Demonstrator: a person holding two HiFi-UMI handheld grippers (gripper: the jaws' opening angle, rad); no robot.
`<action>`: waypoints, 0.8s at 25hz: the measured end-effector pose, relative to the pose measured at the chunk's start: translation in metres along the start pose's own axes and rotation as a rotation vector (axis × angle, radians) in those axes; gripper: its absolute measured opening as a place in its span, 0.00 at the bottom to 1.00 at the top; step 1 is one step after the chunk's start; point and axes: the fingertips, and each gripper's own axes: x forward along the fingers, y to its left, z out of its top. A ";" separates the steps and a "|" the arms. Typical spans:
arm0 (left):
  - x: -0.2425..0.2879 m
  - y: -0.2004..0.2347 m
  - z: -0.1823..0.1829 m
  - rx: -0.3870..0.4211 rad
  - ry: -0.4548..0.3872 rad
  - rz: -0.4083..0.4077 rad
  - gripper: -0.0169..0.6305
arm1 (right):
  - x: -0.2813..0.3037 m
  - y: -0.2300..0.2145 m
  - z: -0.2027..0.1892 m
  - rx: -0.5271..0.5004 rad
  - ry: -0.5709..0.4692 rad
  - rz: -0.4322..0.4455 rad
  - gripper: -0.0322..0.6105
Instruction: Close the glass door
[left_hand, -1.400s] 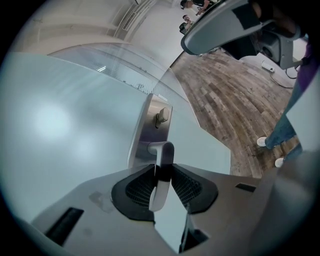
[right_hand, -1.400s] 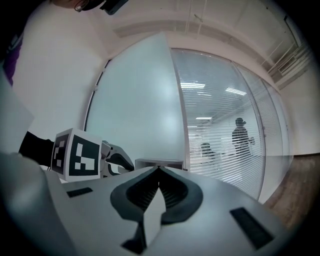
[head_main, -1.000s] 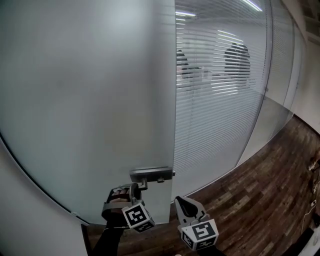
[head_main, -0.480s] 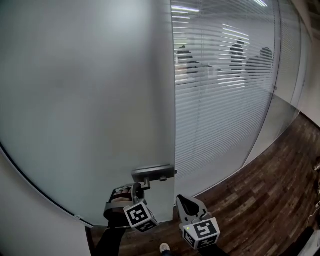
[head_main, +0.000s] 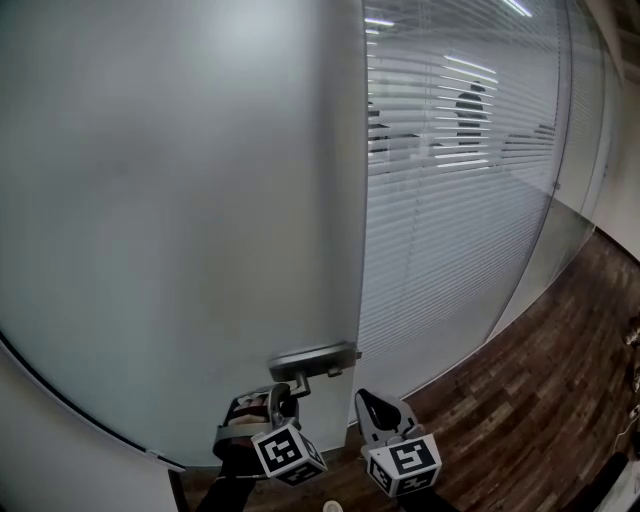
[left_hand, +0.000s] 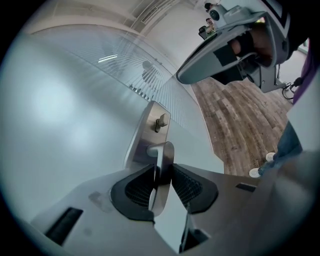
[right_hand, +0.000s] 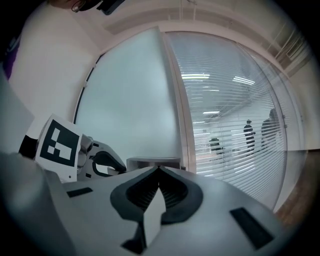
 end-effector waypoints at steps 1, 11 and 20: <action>0.005 0.003 0.000 -0.012 -0.007 -0.007 0.19 | 0.007 -0.003 0.000 -0.004 0.001 -0.006 0.05; 0.031 0.023 -0.005 -0.109 -0.082 -0.042 0.19 | 0.055 -0.015 0.000 -0.010 0.010 -0.052 0.05; 0.057 0.041 -0.012 -0.181 -0.046 -0.027 0.19 | 0.078 -0.025 -0.001 0.003 0.015 -0.019 0.05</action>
